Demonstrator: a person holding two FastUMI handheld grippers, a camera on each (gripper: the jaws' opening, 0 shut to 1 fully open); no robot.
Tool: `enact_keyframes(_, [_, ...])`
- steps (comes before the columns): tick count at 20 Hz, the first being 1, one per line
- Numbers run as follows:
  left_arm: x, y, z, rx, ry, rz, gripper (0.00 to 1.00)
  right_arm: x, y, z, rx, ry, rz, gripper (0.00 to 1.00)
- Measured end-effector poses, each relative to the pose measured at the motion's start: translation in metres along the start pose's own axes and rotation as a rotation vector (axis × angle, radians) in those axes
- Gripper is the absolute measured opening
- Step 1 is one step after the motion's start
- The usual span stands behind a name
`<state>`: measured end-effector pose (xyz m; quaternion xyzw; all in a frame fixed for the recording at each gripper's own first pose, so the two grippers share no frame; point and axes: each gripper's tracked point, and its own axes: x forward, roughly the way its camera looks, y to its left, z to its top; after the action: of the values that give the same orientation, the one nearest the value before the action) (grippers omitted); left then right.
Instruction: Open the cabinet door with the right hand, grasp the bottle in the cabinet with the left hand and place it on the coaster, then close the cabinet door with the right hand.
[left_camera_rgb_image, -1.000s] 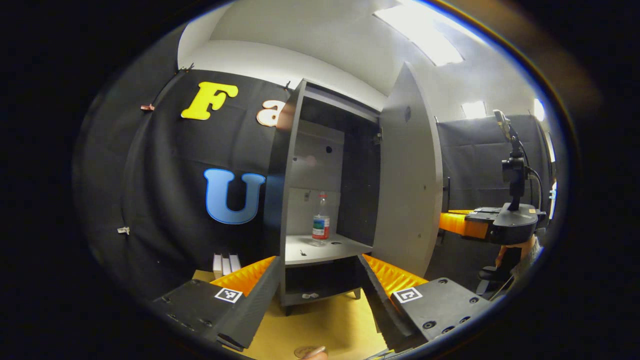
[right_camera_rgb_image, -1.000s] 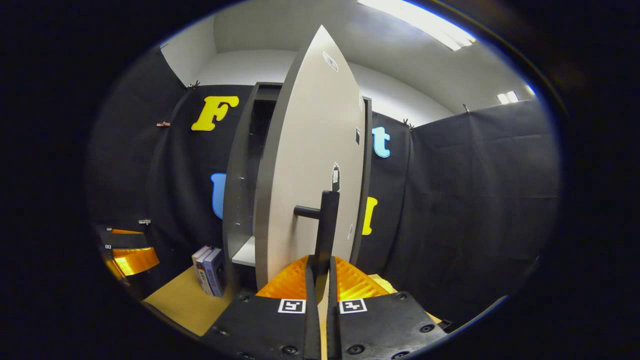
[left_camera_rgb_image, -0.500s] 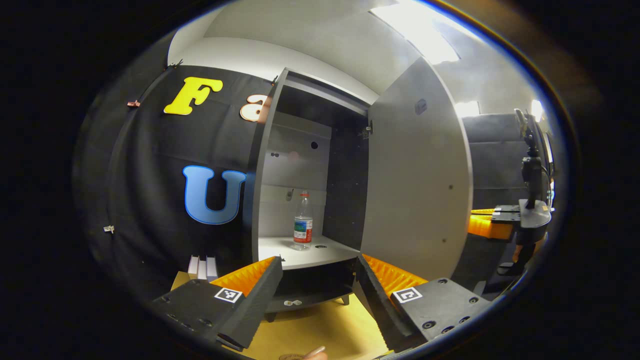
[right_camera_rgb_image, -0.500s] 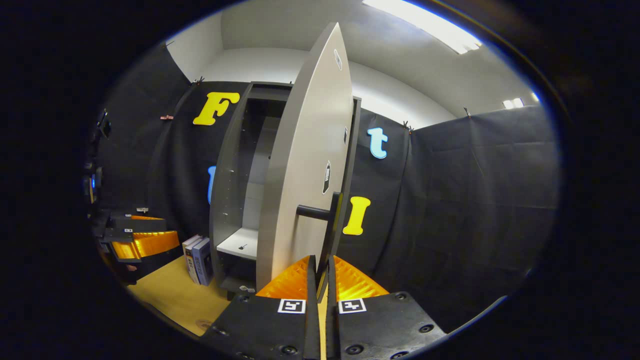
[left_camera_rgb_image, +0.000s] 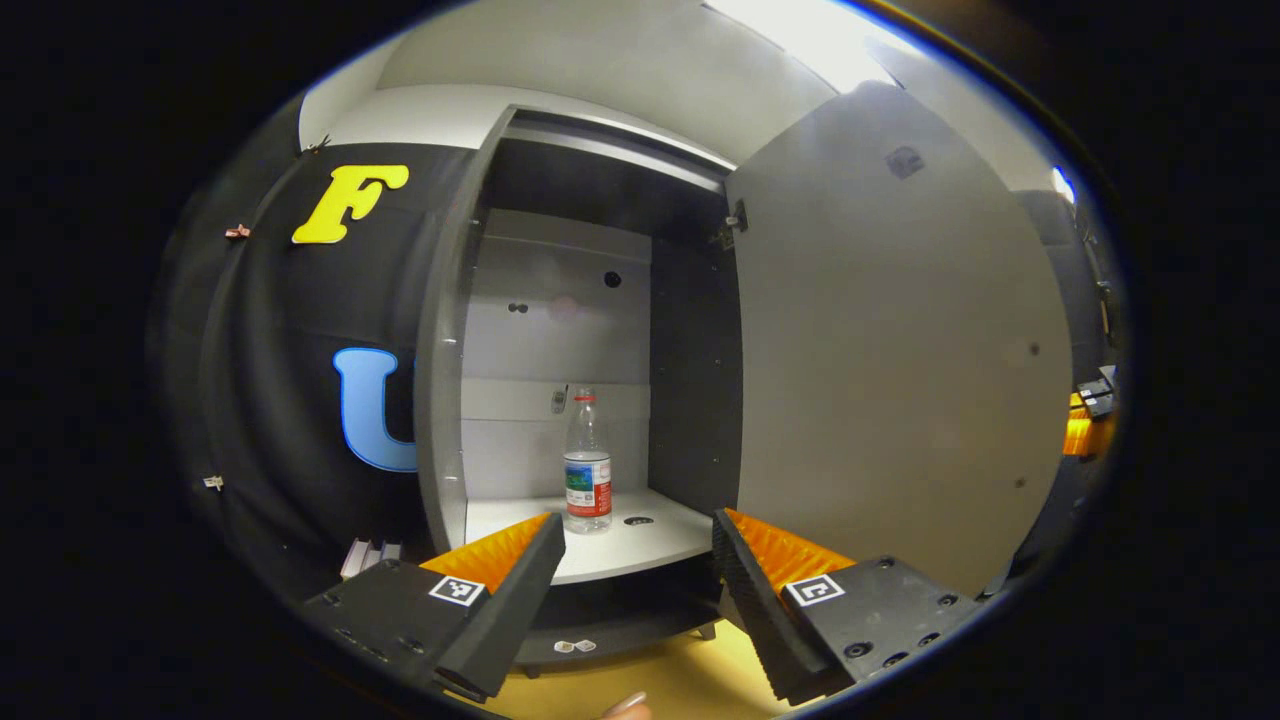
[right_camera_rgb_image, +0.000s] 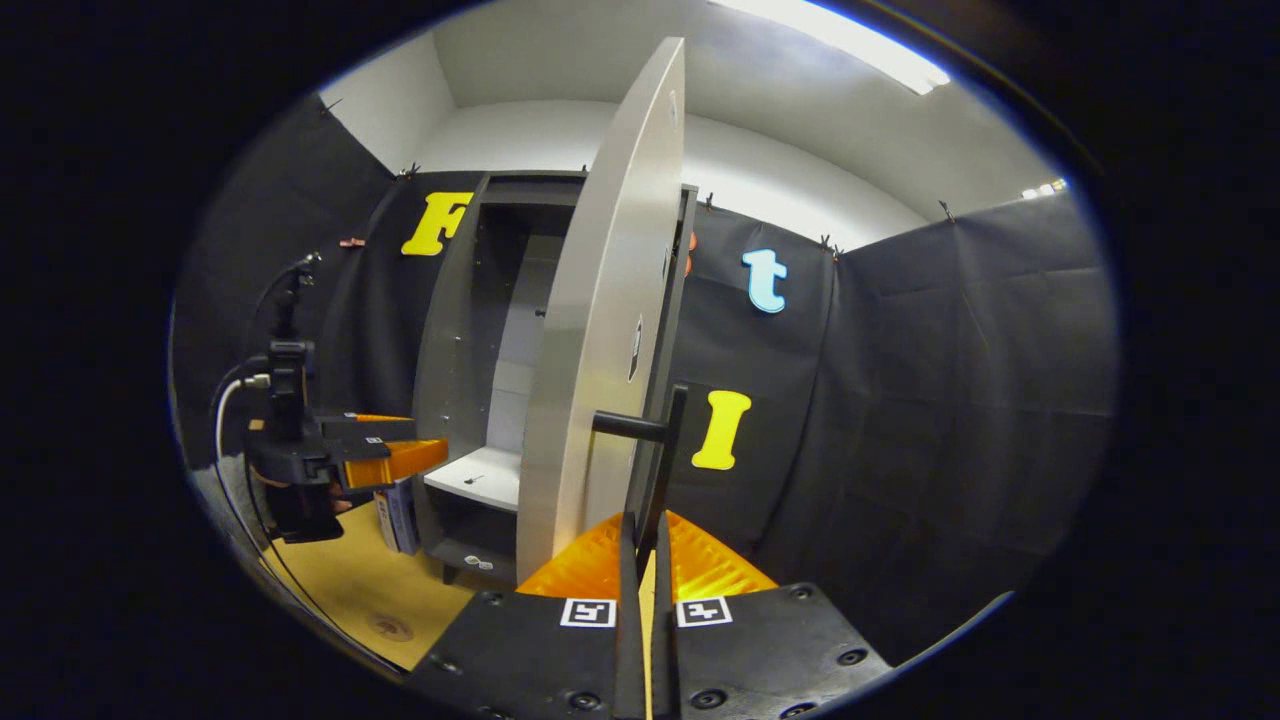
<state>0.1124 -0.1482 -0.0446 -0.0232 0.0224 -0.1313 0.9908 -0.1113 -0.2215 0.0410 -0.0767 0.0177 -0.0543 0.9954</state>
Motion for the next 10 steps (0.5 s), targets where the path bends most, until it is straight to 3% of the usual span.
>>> enact_keyframes(1, [0.013, -0.001, -0.001, -0.001, -0.002, 0.013, 0.94, 0.001, -0.005, -0.003, 0.004, 0.001, 0.014, 0.03])
enact_keyframes(2, [0.024, -0.001, -0.001, -0.002, -0.005, 0.026, 0.94, 0.002, -0.011, -0.005, 0.003, 0.003, 0.026, 0.07])
enact_keyframes(5, [0.070, 0.011, -0.001, 0.000, -0.023, 0.085, 0.94, 0.005, -0.042, -0.006, 0.050, 0.006, 0.057, 0.05])
enact_keyframes(6, [0.083, 0.016, -0.001, 0.007, -0.027, 0.105, 0.94, 0.005, -0.049, -0.007, 0.068, 0.008, 0.064, 0.12])
enact_keyframes(8, [0.116, 0.024, -0.002, 0.027, -0.032, 0.129, 0.94, 0.005, -0.046, -0.007, 0.086, 0.007, 0.104, 0.12])
enact_keyframes(9, [0.131, 0.027, -0.006, 0.030, -0.019, 0.136, 0.94, 0.007, -0.045, -0.007, 0.078, 0.007, 0.123, 0.05])
enact_keyframes(10, [0.145, 0.030, -0.008, 0.032, -0.012, 0.142, 0.94, 0.007, -0.044, -0.006, 0.067, 0.007, 0.145, 0.06])
